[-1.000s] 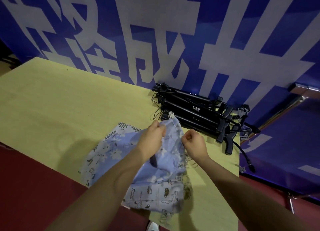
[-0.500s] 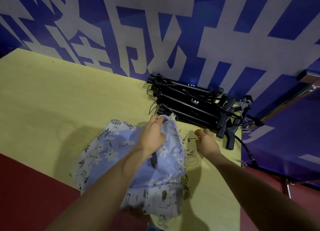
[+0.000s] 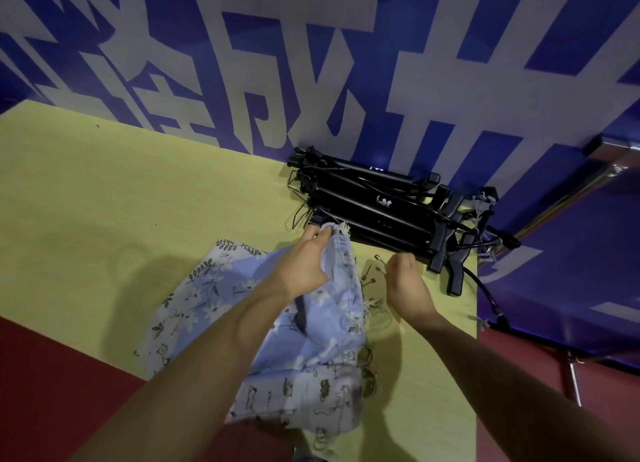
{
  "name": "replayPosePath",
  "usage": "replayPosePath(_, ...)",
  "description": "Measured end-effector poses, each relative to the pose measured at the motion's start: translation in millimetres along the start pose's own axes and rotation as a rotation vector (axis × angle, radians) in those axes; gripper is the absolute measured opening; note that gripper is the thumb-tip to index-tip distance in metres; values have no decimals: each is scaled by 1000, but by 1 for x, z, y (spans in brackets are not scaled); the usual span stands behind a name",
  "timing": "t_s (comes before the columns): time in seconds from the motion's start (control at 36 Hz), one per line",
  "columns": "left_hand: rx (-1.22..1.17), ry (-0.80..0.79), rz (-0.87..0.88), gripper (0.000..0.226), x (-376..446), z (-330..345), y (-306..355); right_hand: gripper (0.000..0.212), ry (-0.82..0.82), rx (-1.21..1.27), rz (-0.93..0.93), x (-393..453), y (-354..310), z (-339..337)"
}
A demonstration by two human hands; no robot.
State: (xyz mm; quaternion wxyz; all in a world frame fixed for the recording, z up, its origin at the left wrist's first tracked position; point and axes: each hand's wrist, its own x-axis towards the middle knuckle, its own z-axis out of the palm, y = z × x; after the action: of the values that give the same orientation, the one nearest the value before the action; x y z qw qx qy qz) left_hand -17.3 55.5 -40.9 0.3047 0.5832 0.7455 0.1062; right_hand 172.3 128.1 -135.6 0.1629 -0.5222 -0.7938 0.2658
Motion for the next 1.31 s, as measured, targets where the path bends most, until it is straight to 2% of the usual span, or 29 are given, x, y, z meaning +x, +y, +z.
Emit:
replayPosePath(0.11, 15, -31, 26, 80, 1, -6, 3, 6, 23, 101, -197, -4, -28, -14)
replayPosePath(0.25, 21, 4, 30, 80, 2, -18, 5, 13, -77, -43, -423, 1, -56, -14)
replayPosePath(0.36, 28, 31, 52, 76, 1, -37, 7, 11, -94, -106, -494, 8, -74, -10)
replayPosePath(0.47, 71, 63, 40, 73, 3, -52, 5, 9, -53, -70, -484, 16, -84, -11)
replayPosePath(0.64, 151, 142, -39, 58, 15, -56, 3, 12, 104, 4, -339, 38, -85, -29)
replayPosePath(0.69, 171, 161, -85, 49, 20, -58, 6, 22, 103, -83, -296, 52, -83, -36)
replayPosePath(0.78, 172, 185, -137, 35, 29, -61, 11, 47, 47, -261, -210, 75, -79, -42)
replayPosePath(0.89, 168, 190, -165, 31, 44, -66, 12, 67, -67, -418, -63, 104, -72, -49)
replayPosePath(0.97, 170, 202, -160, 28, 51, -68, 11, 65, -184, -489, -18, 119, -68, -52)
replayPosePath(1.11, 176, 206, -143, 33, 62, -68, 5, 53, -234, -587, -52, 140, -65, -42)
replayPosePath(1.22, 155, 187, -143, 34, 71, -67, 1, 39, -185, -587, -75, 149, -62, -36)
replayPosePath(1.31, 150, 181, -143, 36, 76, -66, -1, 43, -177, -604, -121, 152, -59, -38)
